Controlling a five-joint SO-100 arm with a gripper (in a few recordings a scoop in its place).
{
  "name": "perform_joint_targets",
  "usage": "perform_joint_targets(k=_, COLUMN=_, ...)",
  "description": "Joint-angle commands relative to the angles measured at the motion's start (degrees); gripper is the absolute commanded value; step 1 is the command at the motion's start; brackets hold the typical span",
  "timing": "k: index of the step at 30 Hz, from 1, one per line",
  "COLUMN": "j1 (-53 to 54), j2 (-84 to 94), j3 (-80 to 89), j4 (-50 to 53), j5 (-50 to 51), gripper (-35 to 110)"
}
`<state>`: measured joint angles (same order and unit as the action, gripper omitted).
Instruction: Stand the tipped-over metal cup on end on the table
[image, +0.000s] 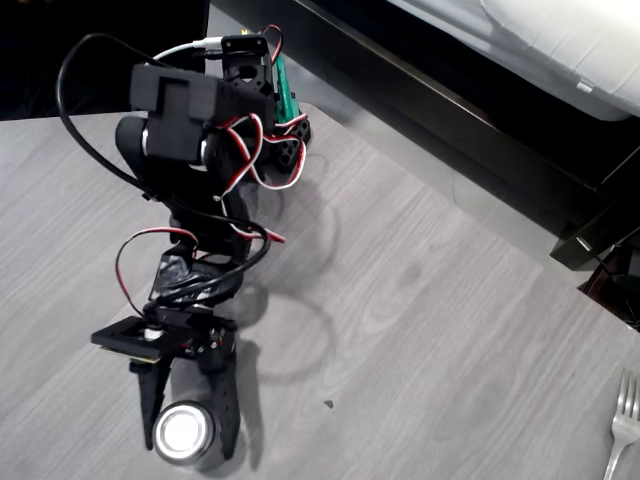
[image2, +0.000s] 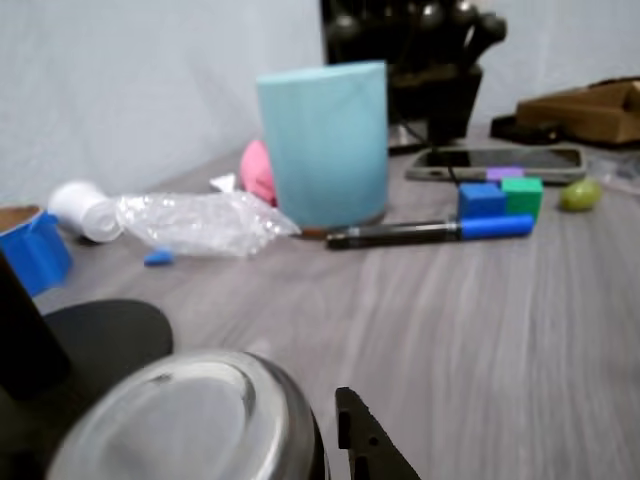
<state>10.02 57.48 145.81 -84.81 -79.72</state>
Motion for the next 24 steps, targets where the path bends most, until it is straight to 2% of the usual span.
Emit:
perform_joint_targets(k=1, j1=0.09, j2=4.13, j3=0.44, j4=-5.89, j5=2.29, gripper=41)
perform_joint_targets(k=5, j1=0.7, j2=17.84, j3=4.13, j4=4.22, j5=9.4, gripper=43)
perform_joint_targets(k=7, j1=1.23, j2=31.73, j3=6.68, j4=17.4, j5=16.35, gripper=43)
perform_joint_targets(k=8, j1=1.67, j2=41.4, j3=7.29, j4=29.44, j5=21.18, gripper=43)
perform_joint_targets(k=9, j1=2.29, j2=52.47, j3=6.33, j4=47.02, j5=28.12, gripper=43)
perform_joint_targets(k=11, j1=3.08, j2=66.88, j3=-7.47, j4=92.29, j5=49.22, gripper=43)
perform_joint_targets(k=12, j1=3.16, j2=66.97, j3=-15.64, j4=108.19, j5=57.04, gripper=43)
perform_joint_targets(k=13, j1=2.99, j2=66.01, j3=-21.18, j4=117.6, j5=61.61, gripper=43)
perform_joint_targets(k=16, j1=0.53, j2=66.18, j3=-25.05, j4=131.66, j5=71.28, gripper=36)
perform_joint_targets(k=17, j1=-0.97, j2=66.88, j3=-24.61, j4=135.0, j5=73.92, gripper=28)
perform_joint_targets(k=19, j1=-4.48, j2=67.68, j3=-24.08, j4=140.8, j5=78.57, gripper=0)
perform_joint_targets(k=21, j1=-7.12, j2=68.29, j3=-23.29, j4=144.23, j5=83.06, gripper=0)
perform_joint_targets(k=24, j1=-10.55, j2=73.13, j3=-18.46, j4=144.05, j5=86.04, gripper=0)
